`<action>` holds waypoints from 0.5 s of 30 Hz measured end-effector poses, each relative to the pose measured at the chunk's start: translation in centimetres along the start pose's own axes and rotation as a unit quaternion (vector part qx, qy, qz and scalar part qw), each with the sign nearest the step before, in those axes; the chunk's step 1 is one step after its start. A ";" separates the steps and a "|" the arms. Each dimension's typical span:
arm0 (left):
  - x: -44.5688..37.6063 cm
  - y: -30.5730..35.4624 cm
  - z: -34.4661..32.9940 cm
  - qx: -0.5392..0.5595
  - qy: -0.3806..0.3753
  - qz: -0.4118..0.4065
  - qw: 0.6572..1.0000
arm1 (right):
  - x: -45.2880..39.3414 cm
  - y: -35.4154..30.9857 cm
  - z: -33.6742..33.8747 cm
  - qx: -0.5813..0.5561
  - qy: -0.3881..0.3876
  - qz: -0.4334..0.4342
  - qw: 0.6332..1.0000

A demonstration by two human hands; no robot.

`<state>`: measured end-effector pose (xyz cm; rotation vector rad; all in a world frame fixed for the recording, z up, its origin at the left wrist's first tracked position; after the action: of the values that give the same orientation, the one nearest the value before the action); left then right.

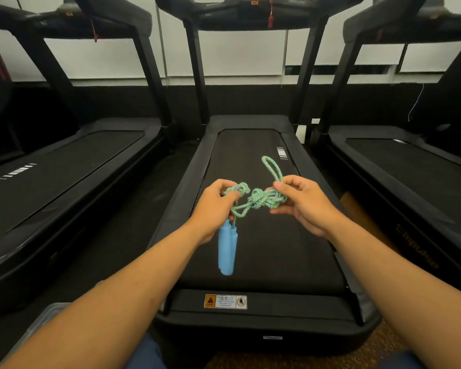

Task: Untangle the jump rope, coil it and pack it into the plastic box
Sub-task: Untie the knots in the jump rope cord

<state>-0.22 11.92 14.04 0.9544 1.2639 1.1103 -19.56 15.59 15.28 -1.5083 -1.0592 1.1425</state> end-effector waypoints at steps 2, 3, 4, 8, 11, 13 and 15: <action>0.4 -0.6 -0.6 -0.022 -0.024 0.008 0.999 | 0.1 0.1 -0.2 -0.015 0.001 -0.007 1.000; 0.5 -0.8 -1.0 -0.030 -0.036 0.009 0.999 | 0.2 0.1 -0.3 -0.022 0.003 -0.008 1.000; 0.7 -0.8 -1.1 -0.036 -0.044 0.006 0.998 | 0.2 0.1 -0.3 -0.031 0.004 -0.009 0.999; 1.4 -0.5 -1.8 -0.013 -0.071 0.015 0.997 | 0.1 -0.1 -0.4 -0.050 0.017 -0.009 0.999; 2.3 0.1 -2.5 0.030 -0.101 0.038 0.994 | 0.1 -0.4 -0.2 -0.047 0.038 -0.004 0.998; 2.8 0.8 -2.7 0.005 -0.109 0.011 0.994 | 0.3 -0.6 -0.3 -0.026 0.042 0.002 0.999; 3.1 1.5 -2.9 -0.052 -0.111 -0.041 0.992 | 0.6 -0.7 -0.6 0.004 0.040 0.006 0.999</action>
<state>-3.29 15.16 14.54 0.9116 1.0459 0.9676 -18.90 16.20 15.92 -1.5445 -0.9910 1.0838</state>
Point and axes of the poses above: each hand's wrist, its own x-axis away from the middle knuckle, its own z-axis out of the back of the hand, y = z × x, the point moved 10 cm from there along -x, towards the middle knuckle, and after that the axes turned 11 degrees about y, right-handed, at the moved point
